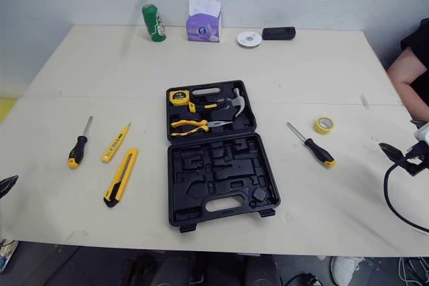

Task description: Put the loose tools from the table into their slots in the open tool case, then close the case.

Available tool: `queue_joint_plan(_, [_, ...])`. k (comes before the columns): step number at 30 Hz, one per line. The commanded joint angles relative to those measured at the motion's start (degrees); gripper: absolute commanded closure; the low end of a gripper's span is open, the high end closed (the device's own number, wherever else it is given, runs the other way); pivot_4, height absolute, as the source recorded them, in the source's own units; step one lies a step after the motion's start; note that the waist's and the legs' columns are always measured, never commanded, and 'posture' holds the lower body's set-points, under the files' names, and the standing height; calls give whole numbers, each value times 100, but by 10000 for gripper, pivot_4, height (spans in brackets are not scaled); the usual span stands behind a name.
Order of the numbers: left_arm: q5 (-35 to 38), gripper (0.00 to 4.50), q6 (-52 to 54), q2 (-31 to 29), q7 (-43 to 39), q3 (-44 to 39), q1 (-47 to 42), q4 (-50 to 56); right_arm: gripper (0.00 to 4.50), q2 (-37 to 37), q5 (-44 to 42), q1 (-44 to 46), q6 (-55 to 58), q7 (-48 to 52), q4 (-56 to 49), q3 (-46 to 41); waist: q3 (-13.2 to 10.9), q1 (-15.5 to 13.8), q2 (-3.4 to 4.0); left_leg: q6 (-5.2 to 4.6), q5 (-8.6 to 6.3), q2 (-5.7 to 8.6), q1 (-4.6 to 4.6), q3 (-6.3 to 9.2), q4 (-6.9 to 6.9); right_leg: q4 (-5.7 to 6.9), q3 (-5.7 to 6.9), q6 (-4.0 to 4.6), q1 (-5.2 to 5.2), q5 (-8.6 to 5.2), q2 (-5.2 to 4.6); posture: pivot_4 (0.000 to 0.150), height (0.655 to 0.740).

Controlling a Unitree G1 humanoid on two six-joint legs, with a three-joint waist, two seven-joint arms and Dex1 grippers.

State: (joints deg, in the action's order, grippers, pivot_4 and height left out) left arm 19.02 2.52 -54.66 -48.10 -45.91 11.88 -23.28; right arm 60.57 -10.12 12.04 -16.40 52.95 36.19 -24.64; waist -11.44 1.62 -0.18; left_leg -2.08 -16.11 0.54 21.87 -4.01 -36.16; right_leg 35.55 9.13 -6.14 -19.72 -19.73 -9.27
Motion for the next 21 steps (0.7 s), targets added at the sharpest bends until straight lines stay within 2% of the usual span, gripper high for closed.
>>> queue_joint_plan(1, [93,1573,-11,-58,-48,-73,-2,85,0,160,-20,33,-130,11,20,-45,0,0,0,0,0,0,0,0,0,0,0,0,0,0,0,1500,7400])
queue_joint_plan(4, [348,1573,180,-30,-254,-142,-50,199,0,113,-10,135,-182,45,112,35,0,1,0,0,0,0,0,0,0,0,0,0,0,0,0,1500,7400])
queue_joint_plan(21, [339,1573,245,-41,-261,-59,-2,276,0,79,-33,178,-432,119,321,184,0,2,1,0,0,0,0,-1,0,0,-1,0,0,0,2,1500,7400])
